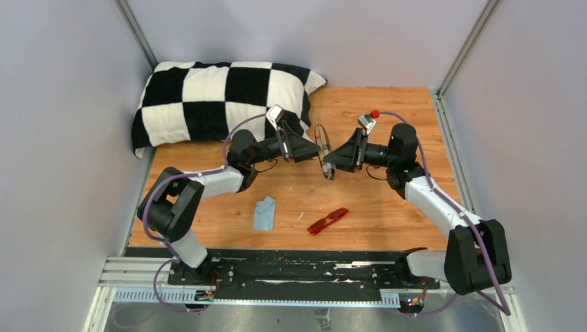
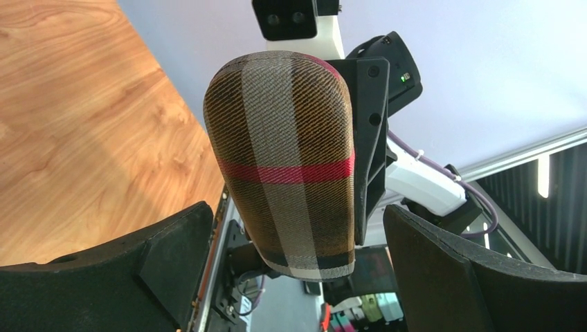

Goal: Organize the sunglasses
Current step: Open the sunglasses case.

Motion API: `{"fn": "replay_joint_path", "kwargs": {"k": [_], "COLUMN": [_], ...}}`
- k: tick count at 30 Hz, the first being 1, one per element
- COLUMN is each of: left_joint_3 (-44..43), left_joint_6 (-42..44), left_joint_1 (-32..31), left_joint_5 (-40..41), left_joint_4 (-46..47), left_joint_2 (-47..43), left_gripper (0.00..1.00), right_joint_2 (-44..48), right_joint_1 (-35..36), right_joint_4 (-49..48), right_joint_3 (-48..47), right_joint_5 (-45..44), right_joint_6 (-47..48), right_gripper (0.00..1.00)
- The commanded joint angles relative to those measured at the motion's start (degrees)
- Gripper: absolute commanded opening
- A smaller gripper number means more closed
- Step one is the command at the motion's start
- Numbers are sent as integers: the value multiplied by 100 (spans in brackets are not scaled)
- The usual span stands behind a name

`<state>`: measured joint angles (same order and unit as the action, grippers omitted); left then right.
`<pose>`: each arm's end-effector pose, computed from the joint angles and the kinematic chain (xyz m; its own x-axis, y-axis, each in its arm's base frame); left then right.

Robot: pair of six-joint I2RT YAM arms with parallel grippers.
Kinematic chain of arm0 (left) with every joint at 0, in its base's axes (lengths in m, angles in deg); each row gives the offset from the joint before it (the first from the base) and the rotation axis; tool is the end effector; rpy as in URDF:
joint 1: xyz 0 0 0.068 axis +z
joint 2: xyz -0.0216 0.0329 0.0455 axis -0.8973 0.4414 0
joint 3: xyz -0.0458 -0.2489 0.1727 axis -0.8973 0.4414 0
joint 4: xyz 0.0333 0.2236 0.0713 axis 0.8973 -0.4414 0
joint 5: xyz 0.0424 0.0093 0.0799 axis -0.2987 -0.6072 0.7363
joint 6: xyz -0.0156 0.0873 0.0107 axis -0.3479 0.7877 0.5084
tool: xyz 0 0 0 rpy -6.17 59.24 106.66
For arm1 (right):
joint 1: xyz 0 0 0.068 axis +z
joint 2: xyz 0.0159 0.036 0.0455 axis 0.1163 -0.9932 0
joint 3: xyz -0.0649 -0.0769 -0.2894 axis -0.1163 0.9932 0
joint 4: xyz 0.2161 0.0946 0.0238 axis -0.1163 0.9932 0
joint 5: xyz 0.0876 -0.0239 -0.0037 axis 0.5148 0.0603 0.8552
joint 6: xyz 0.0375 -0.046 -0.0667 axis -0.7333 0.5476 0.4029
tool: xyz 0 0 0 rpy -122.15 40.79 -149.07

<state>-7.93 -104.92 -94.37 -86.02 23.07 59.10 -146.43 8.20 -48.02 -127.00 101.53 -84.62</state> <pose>0.2815 -0.2313 0.3208 -0.8777 -0.2867 -0.3838 0.4178 -0.0659 -0.9061 0.2257 0.1330 0.3375 -0.8746 0.1851 -0.4481 -0.4334 0.1160 0.8937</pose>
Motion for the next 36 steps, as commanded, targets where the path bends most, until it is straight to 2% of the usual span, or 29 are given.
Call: {"fn": "replay_joint_path", "kwargs": {"k": [1,13,26,32,36], "left_joint_3": [-95,-77,-87,-74,-70], "left_joint_6": [-16,-506,-589,-607,-632], "left_joint_1": [-28,-28,-37,-37,-37], "left_joint_5": [33,87,105,117,131], "left_joint_4": [28,713,821,844,857], "left_joint_2": [-15,303,367,408,426], "left_gripper": [98,93,87,74,56], "right_joint_2": [-1,-49,-137,-149,-146], "right_joint_1": [77,139,191,209,205], "right_joint_4": [-353,-452,-613,-648,-659], "right_joint_3": [24,53,51,69,78], "right_joint_5": [124,135,153,151,148], "right_joint_6": [-149,-196,-277,-303,-307], "right_gripper": [46,47,47,47,47]}}
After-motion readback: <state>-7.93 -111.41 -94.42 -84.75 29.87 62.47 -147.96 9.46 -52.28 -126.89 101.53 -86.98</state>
